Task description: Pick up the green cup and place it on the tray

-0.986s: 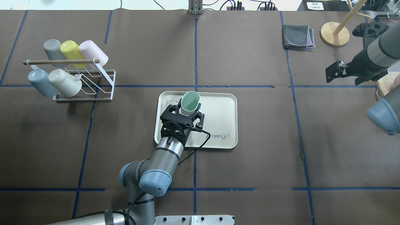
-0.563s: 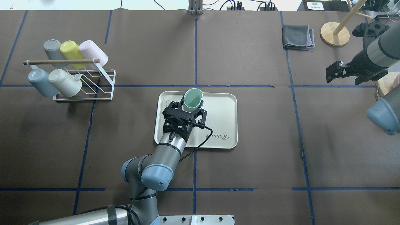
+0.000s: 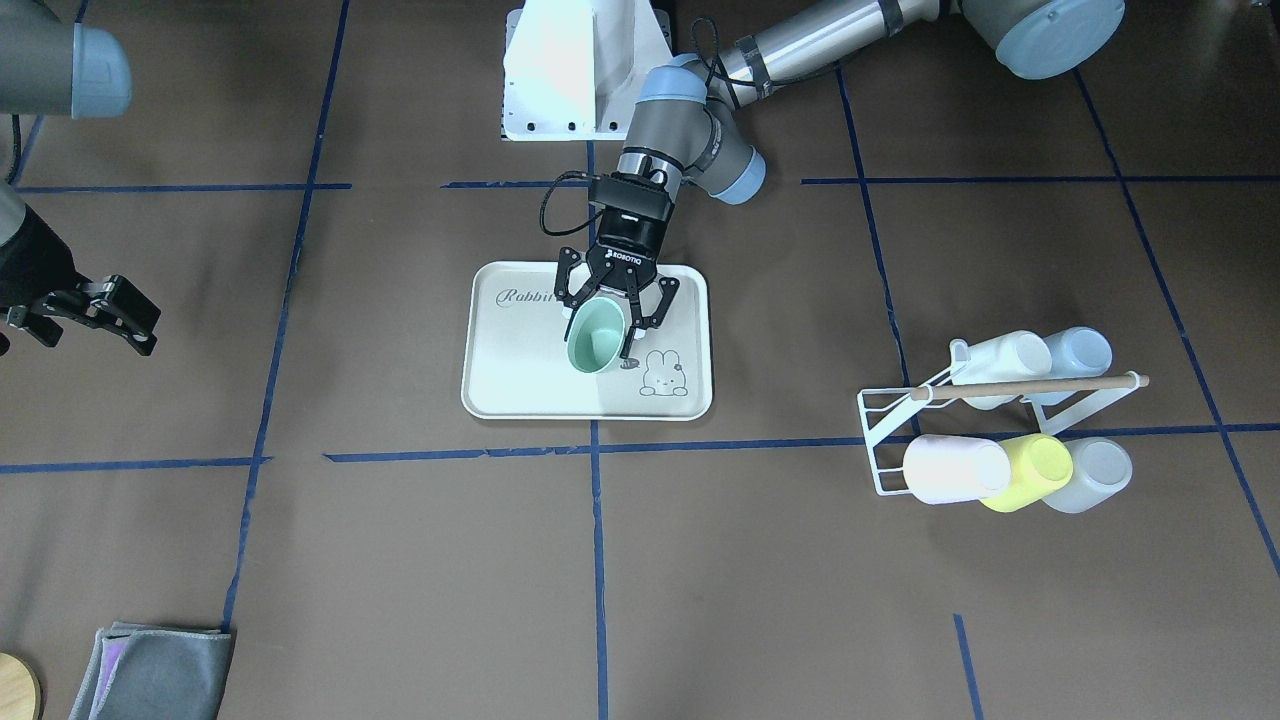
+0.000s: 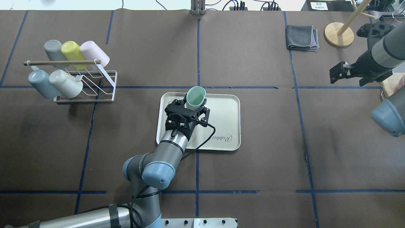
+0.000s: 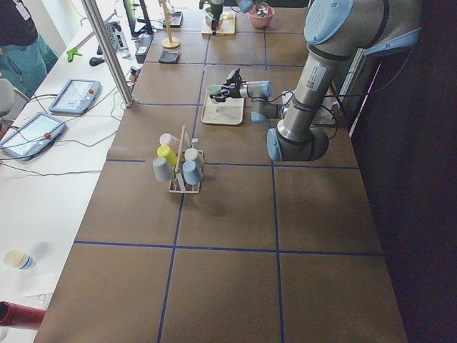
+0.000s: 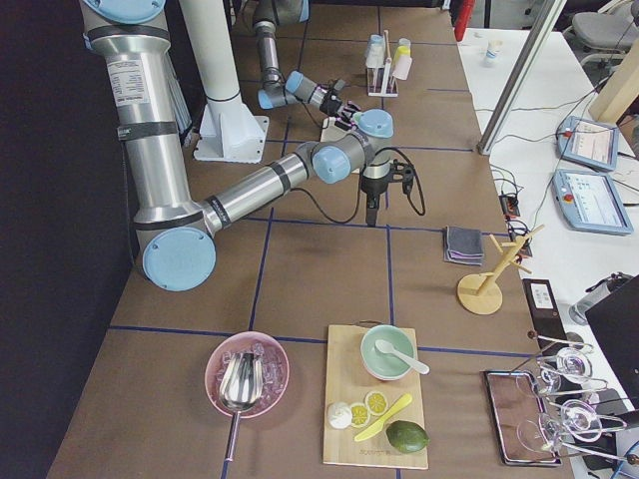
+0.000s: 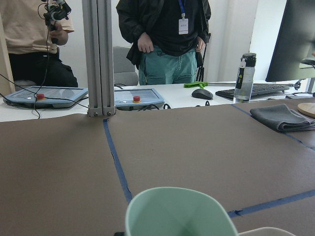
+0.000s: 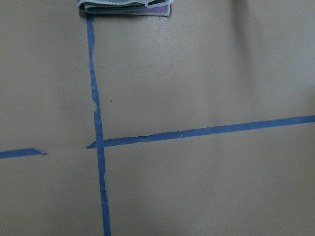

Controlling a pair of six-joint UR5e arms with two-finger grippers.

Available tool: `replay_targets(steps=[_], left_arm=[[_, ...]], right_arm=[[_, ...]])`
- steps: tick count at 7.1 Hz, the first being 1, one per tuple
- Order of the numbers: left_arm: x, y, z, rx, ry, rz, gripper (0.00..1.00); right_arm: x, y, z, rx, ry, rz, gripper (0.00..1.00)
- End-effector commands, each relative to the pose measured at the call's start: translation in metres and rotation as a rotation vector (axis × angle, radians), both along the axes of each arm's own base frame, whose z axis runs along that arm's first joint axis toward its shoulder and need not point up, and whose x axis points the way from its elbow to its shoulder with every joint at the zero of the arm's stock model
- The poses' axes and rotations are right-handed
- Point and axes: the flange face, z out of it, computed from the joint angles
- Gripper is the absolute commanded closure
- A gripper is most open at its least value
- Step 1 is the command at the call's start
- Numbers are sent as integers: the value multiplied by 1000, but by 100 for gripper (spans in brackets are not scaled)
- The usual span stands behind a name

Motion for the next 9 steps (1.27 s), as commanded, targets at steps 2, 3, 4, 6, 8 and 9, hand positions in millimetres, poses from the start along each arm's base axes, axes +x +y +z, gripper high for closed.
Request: replay_targets(steps=[2,3,4,6,8,9], left_arm=[[-1,-1,0,0,1,0,9],[0,0,0,0,1,2,2],[0,0,0,0,1,2,1],[-1,0,-7,3,8,15,1],[-16,-9,-24,32,17,49,1],[-38,-12,-46,79,16,60,1]], right_arm=[[0,0,0,0,0,0,0],[0,0,0,1,0,-1,0],[0,0,1,-1,1,0,0],[-1,0,2,-2,3,0,0],[-1,-1,1,-1,3,-2,0],[0,-1,1,0,1,-1,0]])
